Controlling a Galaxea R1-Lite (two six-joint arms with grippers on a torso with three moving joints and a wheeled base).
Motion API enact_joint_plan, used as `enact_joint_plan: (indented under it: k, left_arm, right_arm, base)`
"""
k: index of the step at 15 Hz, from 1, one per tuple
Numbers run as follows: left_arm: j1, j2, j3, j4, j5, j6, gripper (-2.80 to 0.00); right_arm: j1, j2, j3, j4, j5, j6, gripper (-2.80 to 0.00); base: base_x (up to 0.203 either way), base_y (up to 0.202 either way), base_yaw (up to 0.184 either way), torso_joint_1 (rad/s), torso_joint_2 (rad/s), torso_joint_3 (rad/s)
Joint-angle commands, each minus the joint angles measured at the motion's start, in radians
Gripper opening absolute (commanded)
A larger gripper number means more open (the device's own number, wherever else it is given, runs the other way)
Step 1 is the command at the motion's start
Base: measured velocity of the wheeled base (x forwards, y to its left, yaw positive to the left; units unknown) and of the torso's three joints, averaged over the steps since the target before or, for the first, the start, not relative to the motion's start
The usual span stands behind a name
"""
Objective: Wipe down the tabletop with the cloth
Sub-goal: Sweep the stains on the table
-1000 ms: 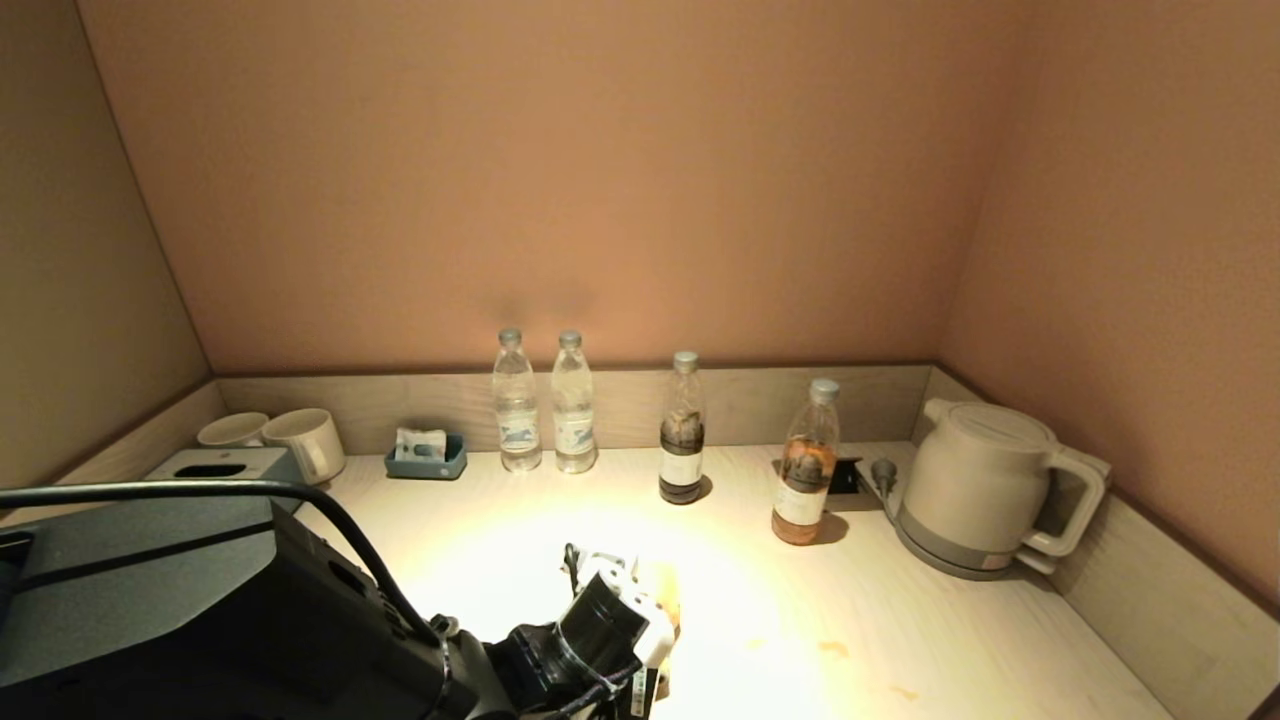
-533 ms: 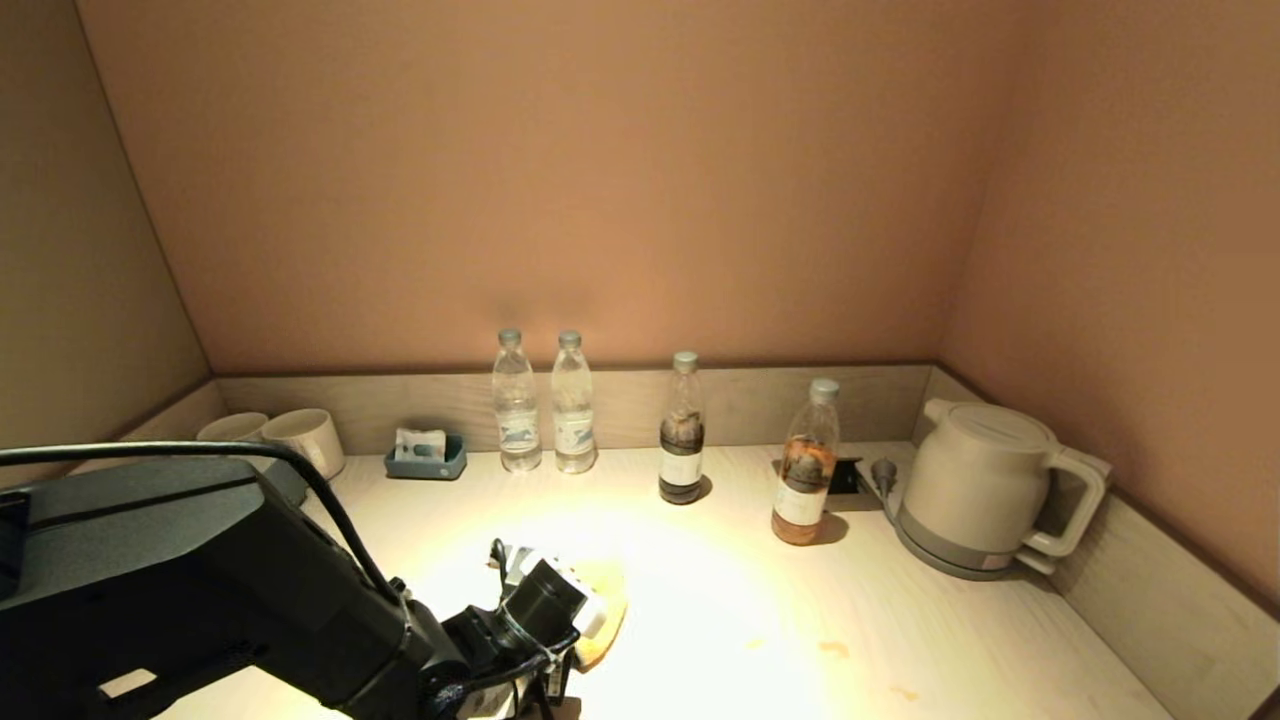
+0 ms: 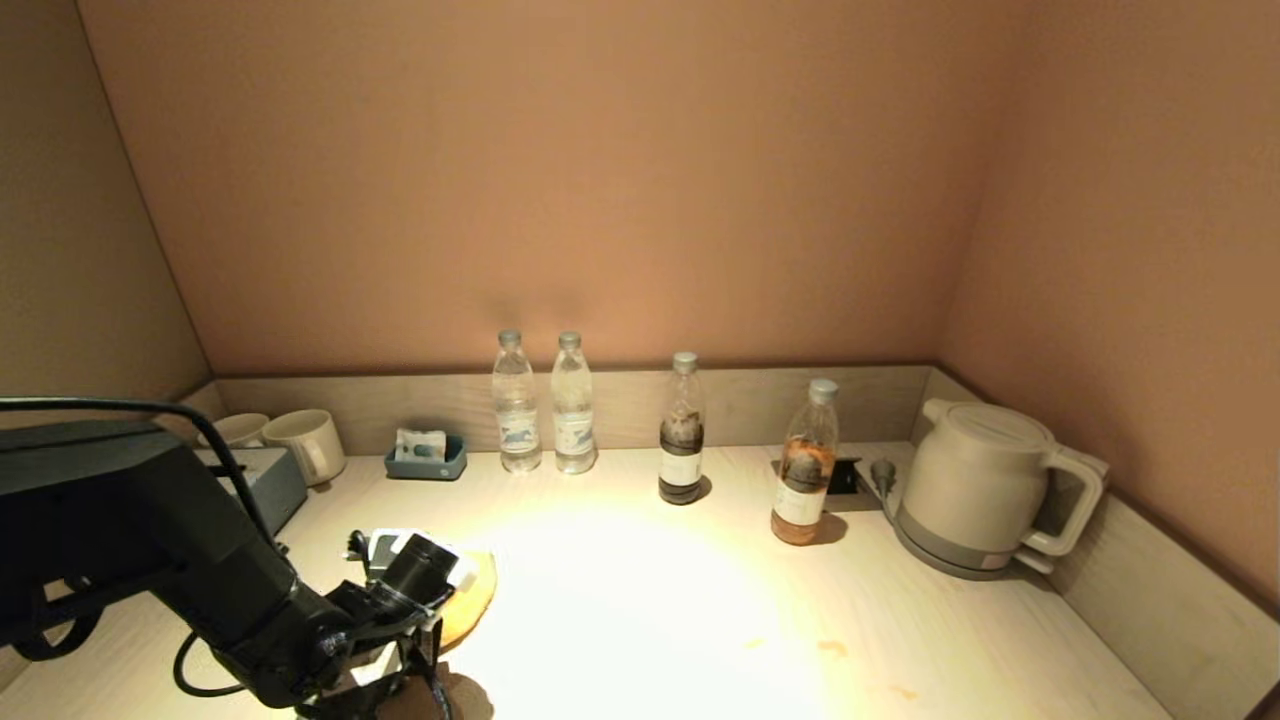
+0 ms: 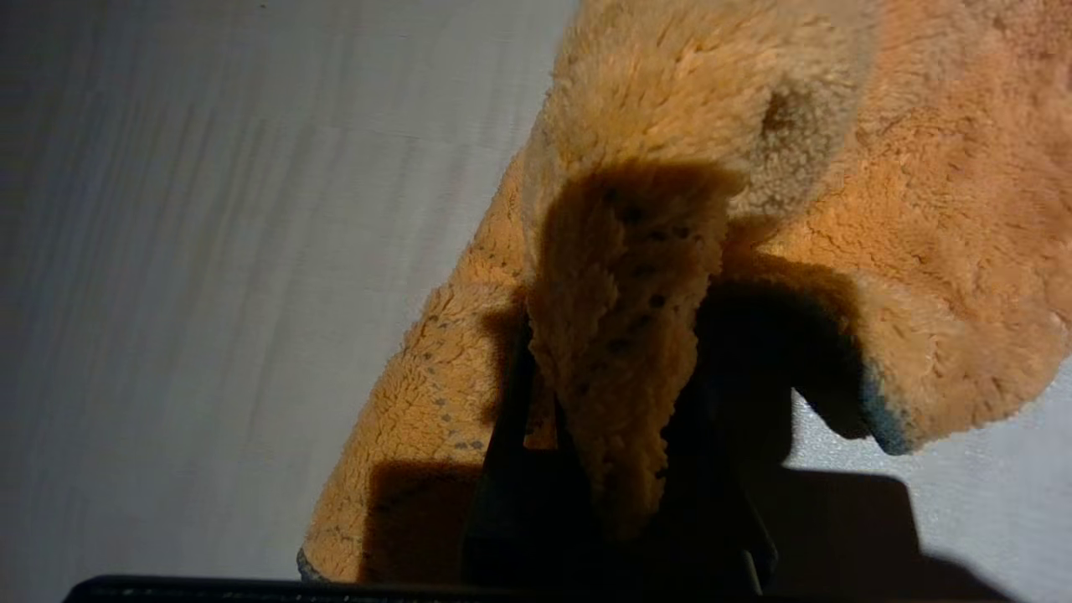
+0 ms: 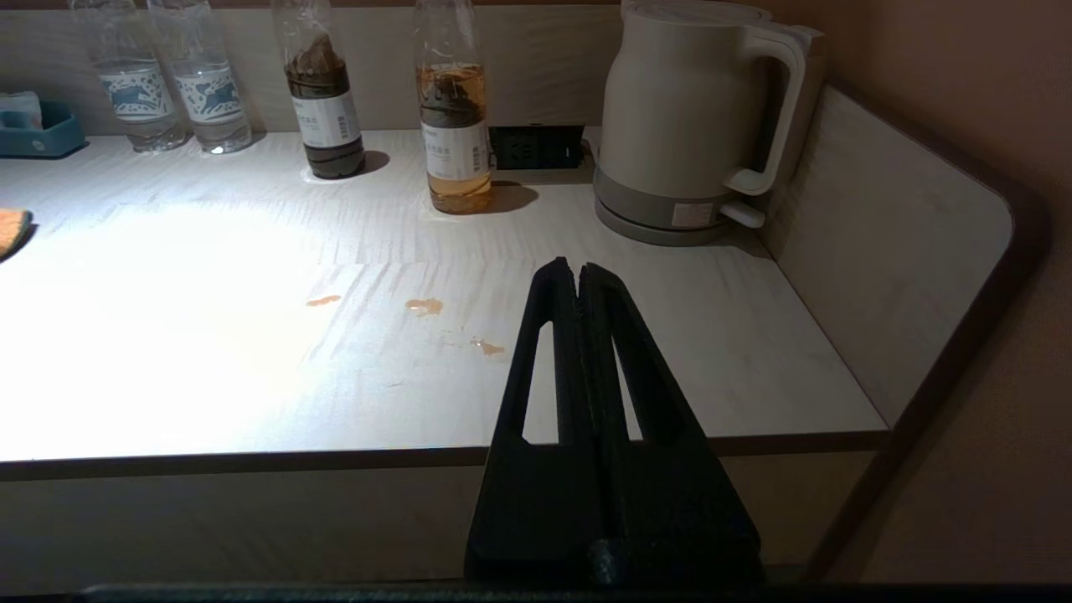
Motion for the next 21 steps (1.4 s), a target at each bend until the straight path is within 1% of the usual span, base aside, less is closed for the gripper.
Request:
enact_joint_plan:
  k: [1, 3, 4, 7, 9, 10, 11, 13, 15, 16, 17, 19, 20, 21]
  left_arm:
    - [0.059, 0.001, 0.004, -0.005, 0.001, 0.003, -2.8]
    - [0.145, 0.011, -0.02, -0.008, 0.001, 0.02, -2.8]
    - [0.177, 0.021, -0.041, -0.009, 0.001, 0.032, -2.8]
    - [0.3, 0.075, -0.153, -0.009, 0.003, 0.062, -2.8]
    - [0.316, 0.085, -0.168, -0.009, 0.012, 0.07, -2.8]
    - [0.346, 0.102, -0.203, -0.009, 0.034, 0.08, -2.8]
    - [0.352, 0.108, -0.212, -0.009, 0.045, 0.087, -2.8]
    - [0.326, 0.106, -0.214, -0.008, 0.043, 0.086, -2.8]
    - [0.263, 0.101, -0.213, -0.008, 0.042, 0.083, -2.8]
    - [0.253, 0.101, -0.212, -0.008, 0.041, 0.082, -2.8]
    - [0.209, 0.1, -0.213, -0.007, 0.04, 0.081, -2.8]
    - [0.081, 0.094, -0.208, -0.006, 0.037, 0.08, -2.8]
    - [0.049, 0.088, -0.203, -0.006, 0.036, 0.078, -2.8]
    - [0.032, 0.081, -0.2, -0.007, 0.036, 0.076, -2.8]
  right_arm:
    - [-0.001, 0.001, 0.0, 0.0, 0.0, -0.001, -2.8]
    - [-0.001, 0.001, 0.0, 0.0, 0.0, -0.001, -2.8]
    - [-0.001, 0.001, 0.0, 0.0, 0.0, -0.001, -2.8]
    - [-0.001, 0.001, 0.0, 0.0, 0.0, -0.001, -2.8]
    - [-0.001, 0.001, 0.0, 0.0, 0.0, -0.001, -2.8]
    - [-0.001, 0.001, 0.0, 0.0, 0.0, -0.001, -2.8]
    - [-0.001, 0.001, 0.0, 0.0, 0.0, -0.001, -2.8]
    - [-0.001, 0.001, 0.0, 0.0, 0.0, -0.001, -2.8]
    - [-0.001, 0.001, 0.0, 0.0, 0.0, -0.001, -2.8]
    - [-0.001, 0.001, 0.0, 0.0, 0.0, -0.001, -2.8]
    - [-0.001, 0.001, 0.0, 0.0, 0.0, -0.001, -2.8]
    - [-0.001, 0.001, 0.0, 0.0, 0.0, -0.001, -2.8]
    - [-0.001, 0.001, 0.0, 0.0, 0.0, -0.001, -2.8]
    - [-0.001, 0.001, 0.0, 0.0, 0.0, -0.001, -2.8]
  base:
    - [0.0, 0.0, 0.0, 0.0, 0.0, 0.0]
    - [0.0, 0.0, 0.0, 0.0, 0.0, 0.0]
    - [0.0, 0.0, 0.0, 0.0, 0.0, 0.0]
    - [0.0, 0.0, 0.0, 0.0, 0.0, 0.0]
    - [0.0, 0.0, 0.0, 0.0, 0.0, 0.0]
    - [0.0, 0.0, 0.0, 0.0, 0.0, 0.0]
    - [0.0, 0.0, 0.0, 0.0, 0.0, 0.0]
    - [0.0, 0.0, 0.0, 0.0, 0.0, 0.0]
    - [0.0, 0.0, 0.0, 0.0, 0.0, 0.0]
    - [0.0, 0.0, 0.0, 0.0, 0.0, 0.0]
    - [0.0, 0.0, 0.0, 0.0, 0.0, 0.0]
    - [0.0, 0.0, 0.0, 0.0, 0.0, 0.0]
    - [0.0, 0.0, 0.0, 0.0, 0.0, 0.0]
    - [0.0, 0.0, 0.0, 0.0, 0.0, 0.0]
